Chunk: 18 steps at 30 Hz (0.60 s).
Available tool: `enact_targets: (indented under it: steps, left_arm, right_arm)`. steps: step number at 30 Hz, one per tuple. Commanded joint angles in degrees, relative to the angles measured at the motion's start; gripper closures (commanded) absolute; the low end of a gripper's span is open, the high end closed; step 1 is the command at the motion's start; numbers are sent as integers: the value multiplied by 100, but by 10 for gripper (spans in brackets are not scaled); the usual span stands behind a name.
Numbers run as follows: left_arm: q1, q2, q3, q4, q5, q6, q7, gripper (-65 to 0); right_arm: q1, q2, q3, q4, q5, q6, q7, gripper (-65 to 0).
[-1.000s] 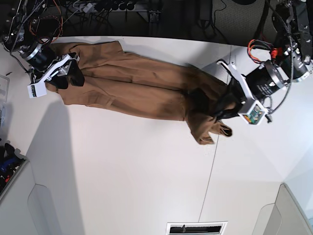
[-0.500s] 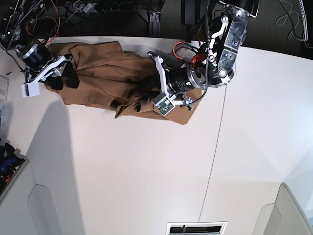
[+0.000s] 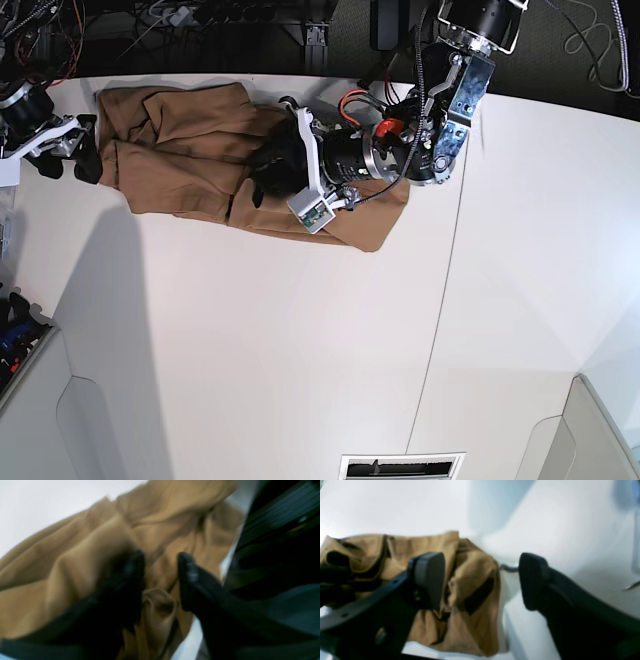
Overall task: Layout the t-shirt on the table in an organized manner, then fold the t-shirt properly
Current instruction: 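Lift the shirt end with the left gripper and fold it toward the right gripper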
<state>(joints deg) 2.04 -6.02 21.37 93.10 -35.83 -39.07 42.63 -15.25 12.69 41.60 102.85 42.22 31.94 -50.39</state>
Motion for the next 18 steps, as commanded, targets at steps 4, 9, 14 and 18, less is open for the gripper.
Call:
enact_targets:
  steps: [4, 9, 14, 18]
  left_arm:
    - [-76, 33, 0, 125, -710, -93, 92, -355]
    - [-72, 31, 0, 125, -2004, -93, 820, -355]
    - [-76, 28, -2, 260, -2798, -93, 1351, -355]
    - [-76, 28, -20, 809, -2608, -93, 1381, -354]
  right_arm:
    - [31, 98, -31, -396, 160, 72, 221, -452]
    - [31, 94, -413, -817, 173, 90, 251, -452]
    - [59, 92, -868, -1003, 20, 85, 411, -451]
    - [59, 92, -1106, -1003, 17, 85, 411, -451]
